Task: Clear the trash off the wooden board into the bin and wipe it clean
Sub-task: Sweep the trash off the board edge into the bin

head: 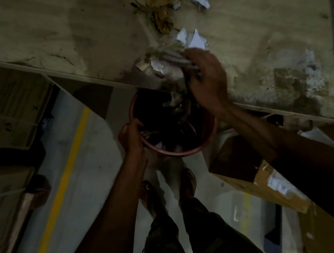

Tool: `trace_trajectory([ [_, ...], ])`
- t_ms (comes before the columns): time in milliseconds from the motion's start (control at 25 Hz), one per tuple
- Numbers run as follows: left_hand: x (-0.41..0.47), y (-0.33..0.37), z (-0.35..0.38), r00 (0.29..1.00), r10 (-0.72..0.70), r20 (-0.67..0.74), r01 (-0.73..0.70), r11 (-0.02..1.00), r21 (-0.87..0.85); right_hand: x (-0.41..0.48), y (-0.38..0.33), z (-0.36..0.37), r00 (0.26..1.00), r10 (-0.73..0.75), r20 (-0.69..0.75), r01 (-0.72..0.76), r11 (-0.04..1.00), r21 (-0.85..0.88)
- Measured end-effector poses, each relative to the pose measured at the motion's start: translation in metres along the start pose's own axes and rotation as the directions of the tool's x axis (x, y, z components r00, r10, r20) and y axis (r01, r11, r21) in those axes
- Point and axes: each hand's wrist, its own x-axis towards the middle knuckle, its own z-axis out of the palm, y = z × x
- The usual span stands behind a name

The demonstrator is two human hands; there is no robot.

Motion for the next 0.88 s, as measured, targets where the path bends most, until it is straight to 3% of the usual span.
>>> trace_trajectory([
  [120,0.006,-0.002,0.004,1.0,0.013,-0.018,-0.013,1.0,0.007,0.071,0.02,-0.001,0.963,0.132,-0.233,-0.144,0.989,-0.035],
  [160,0.008,-0.003,0.003,1.0,0.018,-0.023,-0.018,1.0,0.015,0.095,0.032,0.002,0.952,0.201,-0.231,-0.222,0.972,-0.069],
  [240,0.011,-0.004,0.001,0.999,0.029,-0.04,-0.027,0.999,0.026,0.134,0.053,0.011,0.962,0.266,-0.057,-0.271,0.955,-0.118],
  [320,0.012,-0.003,-0.002,0.997,0.043,-0.056,-0.042,0.999,0.014,0.148,0.063,0.028,0.973,0.085,0.217,-0.053,0.987,-0.15],
  [400,0.015,0.001,-0.006,0.996,0.057,-0.074,-0.057,0.998,0.003,0.136,0.05,0.048,0.898,-0.132,0.421,0.22,0.961,-0.169],
  [440,0.016,0.004,-0.009,0.996,0.058,-0.075,-0.058,0.998,0.002,0.124,0.033,0.052,0.865,-0.174,0.47,0.282,0.944,-0.171],
  [640,0.022,0.021,-0.029,0.992,0.055,-0.115,-0.057,0.998,-0.021,0.077,0.008,0.064,0.859,-0.261,0.441,0.378,0.903,-0.202],
  [760,0.024,0.029,-0.042,0.988,0.078,-0.135,-0.082,0.996,-0.025,0.05,0.0,0.063,0.857,-0.338,0.389,0.416,0.899,-0.136],
  [880,0.029,0.036,-0.058,0.988,0.07,-0.136,-0.077,0.996,-0.047,0.018,-0.013,0.071,0.808,-0.415,0.419,0.475,0.879,-0.045],
])
